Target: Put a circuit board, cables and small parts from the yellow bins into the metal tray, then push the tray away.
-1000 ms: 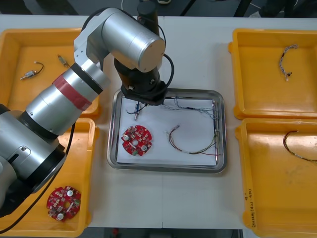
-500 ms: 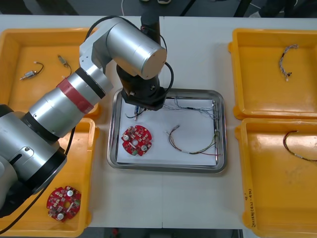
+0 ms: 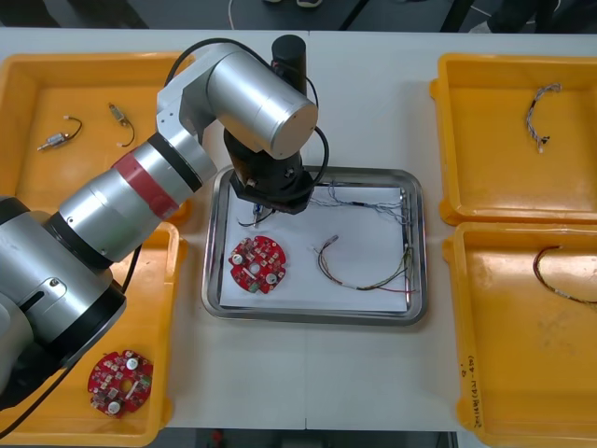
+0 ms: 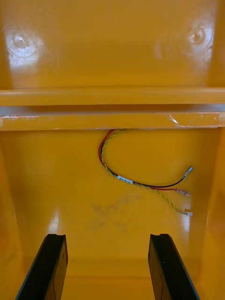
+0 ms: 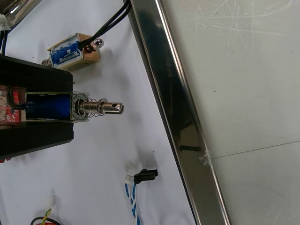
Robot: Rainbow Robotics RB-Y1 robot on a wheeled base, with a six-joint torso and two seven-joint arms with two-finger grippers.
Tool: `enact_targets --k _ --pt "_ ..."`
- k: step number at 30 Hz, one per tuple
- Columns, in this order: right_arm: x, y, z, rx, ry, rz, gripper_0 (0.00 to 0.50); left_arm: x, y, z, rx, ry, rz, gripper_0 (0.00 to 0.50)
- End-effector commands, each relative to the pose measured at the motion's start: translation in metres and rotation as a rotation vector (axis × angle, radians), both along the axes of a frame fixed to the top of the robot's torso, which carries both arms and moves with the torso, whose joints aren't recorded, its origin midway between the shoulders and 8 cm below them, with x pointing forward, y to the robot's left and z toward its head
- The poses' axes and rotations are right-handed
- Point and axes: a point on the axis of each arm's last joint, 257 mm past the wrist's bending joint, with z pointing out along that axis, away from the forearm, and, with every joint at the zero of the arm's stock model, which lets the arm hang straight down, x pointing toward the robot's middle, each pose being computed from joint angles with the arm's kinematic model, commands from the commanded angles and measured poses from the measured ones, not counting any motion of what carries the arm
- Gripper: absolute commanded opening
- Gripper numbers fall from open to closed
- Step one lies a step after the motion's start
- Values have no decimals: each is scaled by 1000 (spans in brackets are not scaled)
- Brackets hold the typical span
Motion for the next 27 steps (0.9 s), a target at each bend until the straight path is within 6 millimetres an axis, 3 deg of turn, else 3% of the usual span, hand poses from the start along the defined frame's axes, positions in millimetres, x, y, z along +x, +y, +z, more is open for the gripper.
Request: enact_targets --k 1,9,10,11,12,13,18,27 --pt "-9 -3 0 5 -11 -57 500 2 -22 11 -32 -29 26 3" --pt "-16 -3 -5 4 1 -69 500 0 -23 8 -26 -27 25 14" --pt "-16 -1 -4 7 -1 -68 500 0 -23 7 -27 -26 27 158" --pt "-16 -1 -4 7 -1 -68 500 0 -23 7 -27 -26 27 158" --pt "-16 -1 -5 11 -1 -71 500 0 -24 6 -36 -26 29 373" --pt "-16 0 -5 12 -2 -73 500 1 -24 5 -39 -30 30 417" --pt "-16 2 -4 18 -11 -77 500 2 -26 5 -43 -37 31 500" --pt "-15 4 -3 23 -15 -81 500 2 -26 6 -46 -38 39 500"
